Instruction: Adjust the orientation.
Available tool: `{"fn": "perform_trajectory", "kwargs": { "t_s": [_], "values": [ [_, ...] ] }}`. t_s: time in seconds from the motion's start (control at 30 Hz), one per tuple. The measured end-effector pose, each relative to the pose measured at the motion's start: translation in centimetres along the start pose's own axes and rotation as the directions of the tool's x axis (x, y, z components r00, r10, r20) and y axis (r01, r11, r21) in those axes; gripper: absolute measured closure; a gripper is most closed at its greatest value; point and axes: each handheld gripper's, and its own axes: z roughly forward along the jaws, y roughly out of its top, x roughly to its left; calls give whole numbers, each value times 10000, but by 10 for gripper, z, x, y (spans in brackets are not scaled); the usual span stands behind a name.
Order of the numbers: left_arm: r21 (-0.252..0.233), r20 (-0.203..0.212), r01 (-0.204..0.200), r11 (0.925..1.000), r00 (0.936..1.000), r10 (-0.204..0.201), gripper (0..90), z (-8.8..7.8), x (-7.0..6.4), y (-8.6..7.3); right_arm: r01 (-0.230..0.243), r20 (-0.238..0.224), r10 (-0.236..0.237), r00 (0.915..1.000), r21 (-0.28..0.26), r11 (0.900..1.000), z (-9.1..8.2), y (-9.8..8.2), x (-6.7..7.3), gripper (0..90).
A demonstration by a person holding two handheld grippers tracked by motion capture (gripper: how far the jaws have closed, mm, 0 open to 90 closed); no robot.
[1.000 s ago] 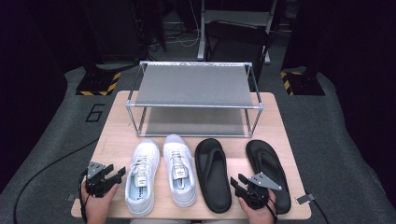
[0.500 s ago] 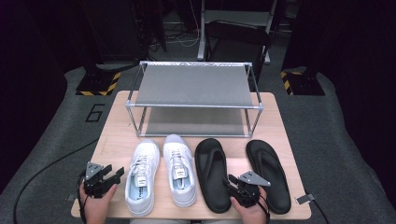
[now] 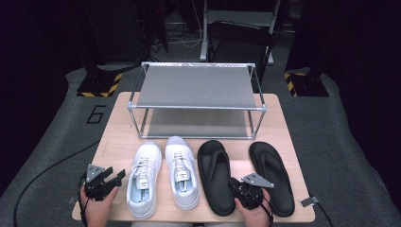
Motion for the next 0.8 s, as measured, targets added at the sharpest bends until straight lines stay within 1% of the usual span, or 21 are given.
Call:
{"fn": "perform_trajectory", "kwargs": {
  "t_s": [0.03, 0.1, 0.13, 0.2, 0.27, 0.4, 0.53, 0.57, 0.6, 0.63, 0.67, 0.7, 0.73, 0.8],
  "values": [
    [56, -22, 4, 10000, 10000, -3, 425, 0, 0, 0, -71, 49, 71, 10000, 25, 10000, -1, 0, 0, 802],
    [27, -24, -2, 10000, 10000, 2, 425, 0, 0, 0, -39, 160, 39, 9999, -38, 10000, -2, -1, -1, 810],
    [27, -24, -2, 10000, 10000, 2, 425, 0, 0, 0, -128, 213, 128, 9997, -38, 9999, -3, -1, -2, 815],
    [-16, -37, 12, 10000, 10000, -12, 425, 0, 0, 0, -83, 357, 84, 9993, -6, 10000, -5, -2, -3, 824],
    [-18, -49, 17, 10000, 10000, -17, 425, 0, 0, 0, -136, 406, 138, 9991, -54, 9999, -6, -2, -3, 828],
    [-34, -86, -2, 10000, 10000, 2, 425, 0, 1, 0, -150, 680, 154, 9976, -59, 9999, -10, -3, -5, 834],
    [-26, -103, 14, 10000, 9999, -15, 425, 0, 1, 0, -88, 560, 96, 9984, -128, 9999, -12, -4, -4, 822],
    [-9, -82, 29, 10000, 10000, -29, 424, 0, 1, 0, -170, 493, 179, 9986, -186, 9997, -12, -5, -5, 797],
    [-7, -89, 28, 10000, 10000, -28, 425, 0, 1, 0, -359, 304, 366, 9989, -223, 9991, -11, -5, -7, 776],
    [-7, -89, 28, 10000, 10000, -28, 424, 0, 1, 0, -531, 185, 534, 9984, -152, 9985, -11, -4, -8, 761],
    [15, -122, 11, 10000, 9999, -11, 423, 0, 1, 0, -666, 174, 669, 9976, -207, 9976, -11, -4, -9, 736],
    [8, -152, 17, 10000, 9999, -17, 422, 0, 1, 0, -660, 153, 664, 9977, -255, 9975, -10, -4, -10, 722],
    [-8, -169, 46, 10000, 9998, -47, 421, 0, 1, 0, -613, 130, 615, 9980, -167, 9980, -10, -4, -11, 717],
    [-18, -194, 73, 10000, 9998, -73, 421, 0, 1, 0, -660, 52, 661, 9978, -157, 9977, -9, -4, -10, 711]
  ]
}}
